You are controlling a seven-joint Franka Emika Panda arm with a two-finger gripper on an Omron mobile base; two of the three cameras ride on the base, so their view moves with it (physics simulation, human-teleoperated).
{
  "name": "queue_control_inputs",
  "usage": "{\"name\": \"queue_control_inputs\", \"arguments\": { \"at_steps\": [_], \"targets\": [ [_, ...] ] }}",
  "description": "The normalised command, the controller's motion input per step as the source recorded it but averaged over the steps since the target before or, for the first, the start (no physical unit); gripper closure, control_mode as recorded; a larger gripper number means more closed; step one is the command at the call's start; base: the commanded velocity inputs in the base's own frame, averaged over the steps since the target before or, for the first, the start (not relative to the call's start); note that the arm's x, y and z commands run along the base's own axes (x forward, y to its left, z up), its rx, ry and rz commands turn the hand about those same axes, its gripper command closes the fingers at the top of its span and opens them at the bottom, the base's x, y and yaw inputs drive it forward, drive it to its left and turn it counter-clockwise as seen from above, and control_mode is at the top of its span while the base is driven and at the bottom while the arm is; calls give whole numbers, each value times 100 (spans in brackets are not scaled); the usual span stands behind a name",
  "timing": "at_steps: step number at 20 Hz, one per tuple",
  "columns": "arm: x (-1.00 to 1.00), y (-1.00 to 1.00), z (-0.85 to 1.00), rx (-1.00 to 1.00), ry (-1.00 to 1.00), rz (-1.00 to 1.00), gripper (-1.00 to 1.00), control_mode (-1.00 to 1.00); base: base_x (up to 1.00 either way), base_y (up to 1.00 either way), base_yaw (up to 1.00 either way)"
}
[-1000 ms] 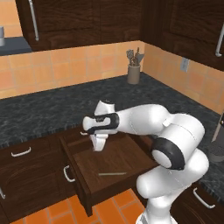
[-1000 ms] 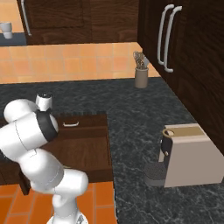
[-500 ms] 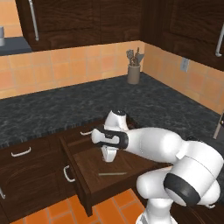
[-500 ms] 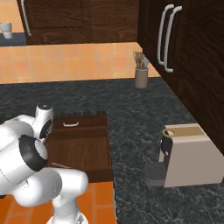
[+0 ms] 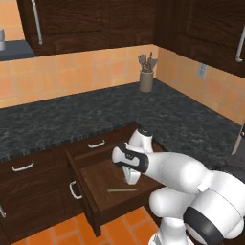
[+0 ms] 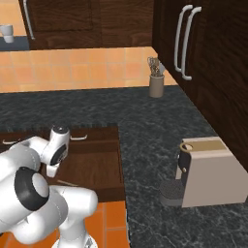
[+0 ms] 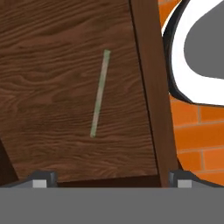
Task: Take a straw from the drawer in front and place it inside the glass cup on the dining counter.
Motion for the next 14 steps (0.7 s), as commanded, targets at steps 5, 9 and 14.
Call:
{"name": "queue_control_inputs", "arguments": {
  "at_steps": [5, 9, 14],
  "targets": [
    [5, -4, -3, 0, 0, 16, -100, -100, 0, 0, 0],
    [3, -2, 0, -11, -3, 38, -100, -100, 0, 0, 0],
    [0, 0, 9, -26, -10, 49, -100, -100, 0, 0, 0]
  ]
}}
